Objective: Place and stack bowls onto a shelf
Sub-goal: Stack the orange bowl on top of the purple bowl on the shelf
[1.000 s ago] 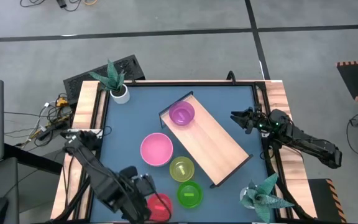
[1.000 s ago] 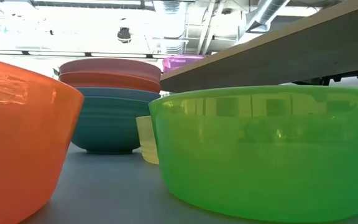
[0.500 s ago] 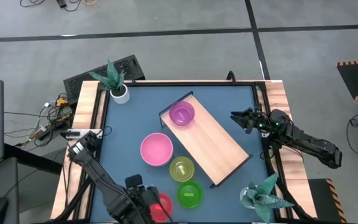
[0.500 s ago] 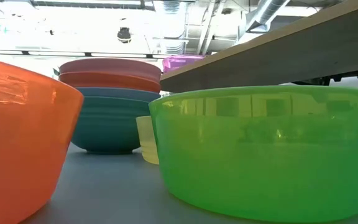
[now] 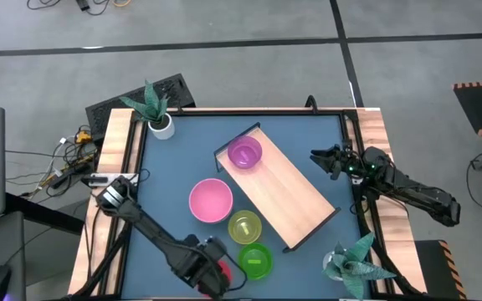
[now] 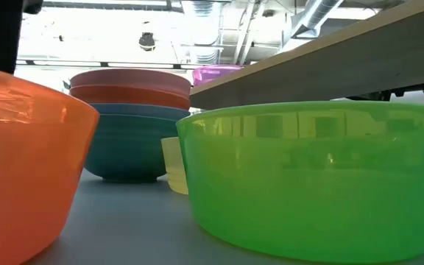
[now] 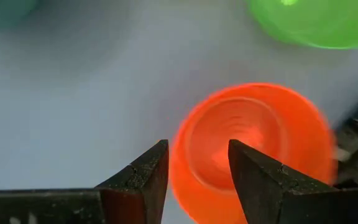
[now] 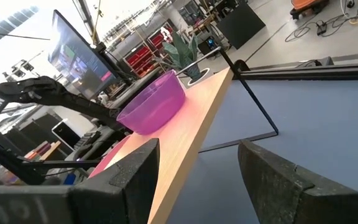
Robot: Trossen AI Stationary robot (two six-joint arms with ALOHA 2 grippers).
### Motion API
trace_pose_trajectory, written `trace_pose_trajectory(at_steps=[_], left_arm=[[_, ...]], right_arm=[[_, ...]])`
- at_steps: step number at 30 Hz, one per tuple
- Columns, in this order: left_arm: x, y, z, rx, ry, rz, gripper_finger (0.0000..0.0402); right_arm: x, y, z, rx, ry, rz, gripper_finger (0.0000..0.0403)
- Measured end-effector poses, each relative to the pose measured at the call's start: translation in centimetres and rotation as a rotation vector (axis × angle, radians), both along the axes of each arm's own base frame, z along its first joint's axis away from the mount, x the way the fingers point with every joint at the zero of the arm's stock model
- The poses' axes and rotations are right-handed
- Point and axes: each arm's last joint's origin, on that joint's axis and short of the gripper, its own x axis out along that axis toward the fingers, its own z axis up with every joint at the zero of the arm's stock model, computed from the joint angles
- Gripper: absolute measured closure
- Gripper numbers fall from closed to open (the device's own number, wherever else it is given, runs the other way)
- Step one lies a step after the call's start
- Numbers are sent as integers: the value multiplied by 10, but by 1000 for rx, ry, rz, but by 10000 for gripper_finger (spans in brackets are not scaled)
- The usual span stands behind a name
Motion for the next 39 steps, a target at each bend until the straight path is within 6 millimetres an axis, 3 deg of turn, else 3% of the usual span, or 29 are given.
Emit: trace_pose_trajectory(at_steps=[6, 12, 19, 24, 31, 39], left_arm=[[13, 4, -10, -80, -47, -67, 250], [4, 10, -34, -50, 30, -61, 250], [-3, 10, -44, -57, 80, -132, 251], [-3, 10, -42, -72, 84, -138, 251], [-10, 11, -24, -65, 43, -83, 251], [-22, 21, -5, -27, 58, 76, 250]], right_arm=[[0, 0, 0, -1, 0, 4, 158], [0, 0, 0, -2, 1, 5, 158], [0, 0, 0, -2, 1, 5, 158], [0, 0, 0, -1, 1, 5, 158], [0, 0, 0, 0, 0, 5, 158], [0, 0, 0, 0, 0, 5, 158]])
